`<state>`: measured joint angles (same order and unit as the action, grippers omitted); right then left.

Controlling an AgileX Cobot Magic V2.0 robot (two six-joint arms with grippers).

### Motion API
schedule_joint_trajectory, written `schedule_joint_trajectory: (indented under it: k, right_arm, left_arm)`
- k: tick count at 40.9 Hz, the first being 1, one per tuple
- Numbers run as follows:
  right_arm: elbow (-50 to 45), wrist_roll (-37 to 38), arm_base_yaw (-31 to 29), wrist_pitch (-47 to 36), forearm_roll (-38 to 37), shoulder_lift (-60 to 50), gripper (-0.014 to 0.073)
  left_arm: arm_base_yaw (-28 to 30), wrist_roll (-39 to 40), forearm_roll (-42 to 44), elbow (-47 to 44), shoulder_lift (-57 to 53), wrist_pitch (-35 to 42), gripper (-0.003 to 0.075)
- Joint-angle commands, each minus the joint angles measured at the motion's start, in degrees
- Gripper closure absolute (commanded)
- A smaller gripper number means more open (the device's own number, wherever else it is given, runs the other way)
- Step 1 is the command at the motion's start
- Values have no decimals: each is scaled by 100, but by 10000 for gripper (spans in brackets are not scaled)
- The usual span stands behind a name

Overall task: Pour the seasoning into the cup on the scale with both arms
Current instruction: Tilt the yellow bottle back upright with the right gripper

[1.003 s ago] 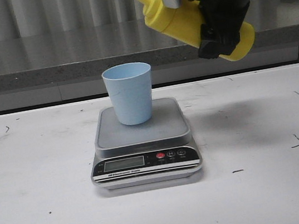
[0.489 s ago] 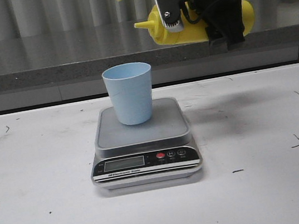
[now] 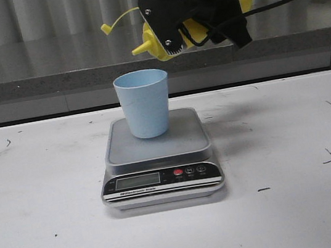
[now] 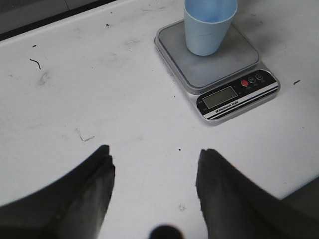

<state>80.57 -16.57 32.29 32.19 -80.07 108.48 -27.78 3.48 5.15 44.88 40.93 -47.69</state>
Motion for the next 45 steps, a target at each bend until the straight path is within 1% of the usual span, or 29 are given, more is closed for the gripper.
schedule_joint_trajectory:
  k: [1, 11, 14, 17, 24, 29, 33, 37, 40, 45]
  right_arm:
    - [239, 46, -8, 236, -504, -338, 295]
    - [239, 56, -8, 236, -492, -338, 295]
    - [239, 281, -8, 236, -458, -338, 295]
    - [239, 788, -8, 236, -388, -338, 295]
    - [239, 2444, -8, 280, -317, -349, 295]
    - [233, 3031, -26, 437, -142, -378, 295]
    - [233, 3259, -93, 457, 239, -453, 295]
    - [233, 3284, -258, 354, 777, -610, 297]
    - [233, 3295, -451, 197, 1304, -763, 297]
    - [166, 3301, -874, -186, 2425, -1059, 297]
  left_arm:
    - [-17, 23, -16, 157, -19, 431, 356]
    - [-17, 23, -16, 157, -19, 431, 356]
    - [-17, 23, -16, 157, -19, 431, 356]
    - [-17, 23, -16, 157, -19, 431, 356]
    - [-17, 23, -16, 157, -19, 431, 356]
    - [-17, 23, -16, 157, -19, 431, 356]
    - [-17, 23, -16, 157, -19, 431, 356]
    - [-17, 23, -16, 157, -19, 431, 356]
    - [-17, 23, -16, 157, -19, 431, 356]
    - [-17, 23, -16, 157, -19, 431, 356]
